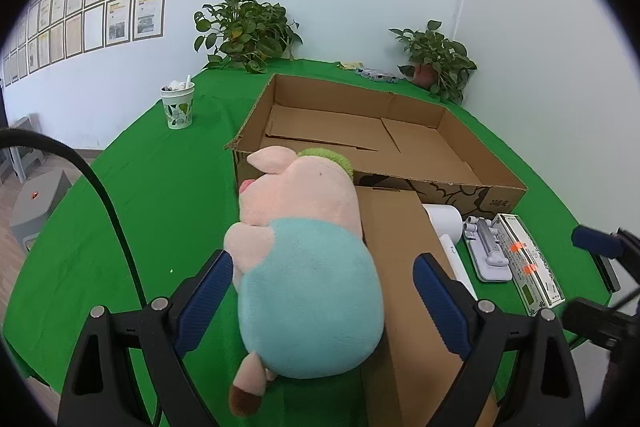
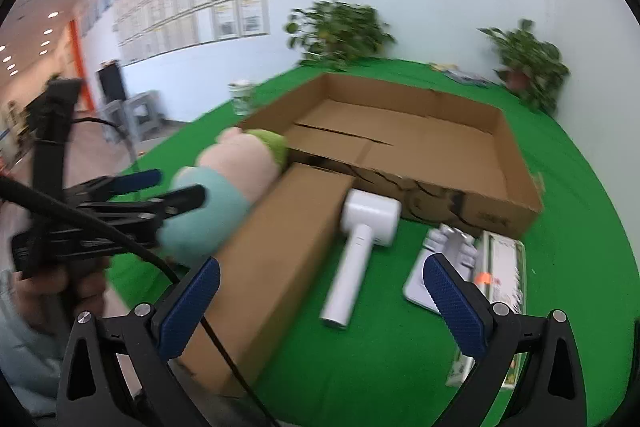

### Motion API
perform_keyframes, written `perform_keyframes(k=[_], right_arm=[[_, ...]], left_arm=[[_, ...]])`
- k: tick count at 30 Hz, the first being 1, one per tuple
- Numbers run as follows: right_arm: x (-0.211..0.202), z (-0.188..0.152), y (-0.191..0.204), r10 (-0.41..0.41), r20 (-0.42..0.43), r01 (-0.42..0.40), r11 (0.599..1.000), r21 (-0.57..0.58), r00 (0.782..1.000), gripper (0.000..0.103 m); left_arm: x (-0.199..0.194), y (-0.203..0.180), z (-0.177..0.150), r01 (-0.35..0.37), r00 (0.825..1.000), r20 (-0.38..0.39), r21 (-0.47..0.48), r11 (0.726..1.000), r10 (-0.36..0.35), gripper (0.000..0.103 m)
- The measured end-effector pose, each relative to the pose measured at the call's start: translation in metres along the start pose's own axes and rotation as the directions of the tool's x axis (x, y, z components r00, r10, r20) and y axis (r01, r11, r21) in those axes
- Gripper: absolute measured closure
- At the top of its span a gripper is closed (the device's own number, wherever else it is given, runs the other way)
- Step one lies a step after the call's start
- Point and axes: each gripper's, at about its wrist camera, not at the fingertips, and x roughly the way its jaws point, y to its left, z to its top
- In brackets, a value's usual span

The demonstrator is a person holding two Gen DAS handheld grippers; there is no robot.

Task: Organize objects
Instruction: 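Lift the plush pig with the left gripper and carry it over the open box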

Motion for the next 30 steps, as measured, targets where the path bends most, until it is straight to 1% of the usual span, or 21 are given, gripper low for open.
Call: perform_keyframes(k=[1,2,3,4,5,6,8,10,13,14,16,17,19,21,22,24,26,30], right_arm=[[-0.008,0.006,0.010,0.083,0.007,-0.083,0.996,-0.038,0.997,0.001],[-0.017,0.011,0.019,0.179,0.008,-0.178,0.982,-0.064,0.984,0.001],[-0.024,0.016,0.029,0.275,0.016,-0.273,0.959,-0.082,0.961,0.001],[-0.030,0.020,0.038,0.353,0.021,-0.350,0.932,-0.100,0.935,0.001],[-0.034,0.023,0.048,0.399,0.029,-0.394,0.912,-0.118,0.916,0.000],[-0.040,0.024,0.060,0.420,0.052,-0.411,0.902,-0.137,0.906,0.000],[-0.032,0.028,0.075,0.400,0.024,-0.391,0.906,-0.160,0.916,0.001],[-0.019,0.030,0.082,0.359,-0.014,-0.358,0.925,-0.132,0.933,0.001],[0.007,0.031,0.074,0.262,-0.078,-0.268,0.959,-0.089,0.962,0.001],[0.024,0.034,0.068,0.218,-0.108,-0.228,0.969,-0.090,0.970,0.001],[0.061,0.042,0.053,0.149,-0.151,-0.167,0.979,-0.114,0.977,0.001],[0.072,0.044,0.044,0.139,-0.161,-0.161,0.978,-0.130,0.977,0.001],[0.075,0.050,0.049,0.121,-0.142,-0.146,0.973,-0.179,0.982,0.001],[0.081,0.058,0.060,0.104,-0.114,-0.128,0.965,-0.231,0.988,0.001],[0.085,0.062,0.062,0.101,-0.102,-0.124,0.958,-0.257,0.990,0.001],[0.095,0.069,0.065,0.125,-0.101,-0.150,0.945,-0.289,0.987,0.001],[0.109,0.074,0.067,0.157,-0.129,-0.188,0.942,-0.279,0.979,0.001],[0.136,0.081,0.072,0.232,-0.182,-0.271,0.935,-0.230,0.956,0.001]], left_arm=[[0.000,0.005,-0.003,0.009,1.000,-0.002,-0.011,1.000,-0.009,0.011],[0.001,0.009,-0.005,0.022,1.000,-0.006,-0.023,1.000,-0.022,0.011],[0.002,0.013,-0.008,0.033,0.999,-0.015,-0.036,0.999,-0.034,0.011],[0.004,0.016,-0.011,0.042,0.999,-0.023,-0.046,0.998,-0.043,0.011],[0.005,0.018,-0.013,0.050,0.998,-0.029,-0.051,0.997,-0.051,0.011],[0.007,0.020,-0.015,0.060,0.997,-0.035,-0.056,0.997,-0.062,0.011],[0.013,0.023,-0.019,0.087,0.994,-0.052,-0.063,0.994,-0.091,0.011],[0.021,0.026,-0.024,0.094,0.992,-0.076,-0.067,0.993,-0.099,0.011],[0.027,0.034,-0.028,0.152,0.984,-0.074,-0.119,0.981,-0.161,0.011],[0.028,0.035,-0.029,0.162,0.983,-0.070,-0.125,0.979,-0.172,0.011],[0.028,0.036,-0.031,0.172,0.981,-0.065,-0.117,0.978,-0.181,0.012],[0.029,0.036,-0.031,0.179,0.980,-0.064,-0.114,0.977,-0.187,0.013],[0.030,0.036,-0.034,0.214,0.972,-0.071,-0.120,0.969,-0.224,0.022],[0.028,0.036,-0.035,0.212,0.973,-0.064,-0.113,0.971,-0.220,0.024],[0.027,0.036,-0.036,0.210,0.974,-0.063,-0.110,0.971,-0.218,0.027],[0.026,0.038,-0.038,0.214,0.973,-0.058,-0.124,0.969,-0.222,0.029],[0.025,0.041,-0.041,0.223,0.971,-0.049,-0.144,0.964,-0.232,0.031],[0.022,0.045,-0.045,0.235,0.969,-0.035,-0.157,0.959,-0.243,0.033]])
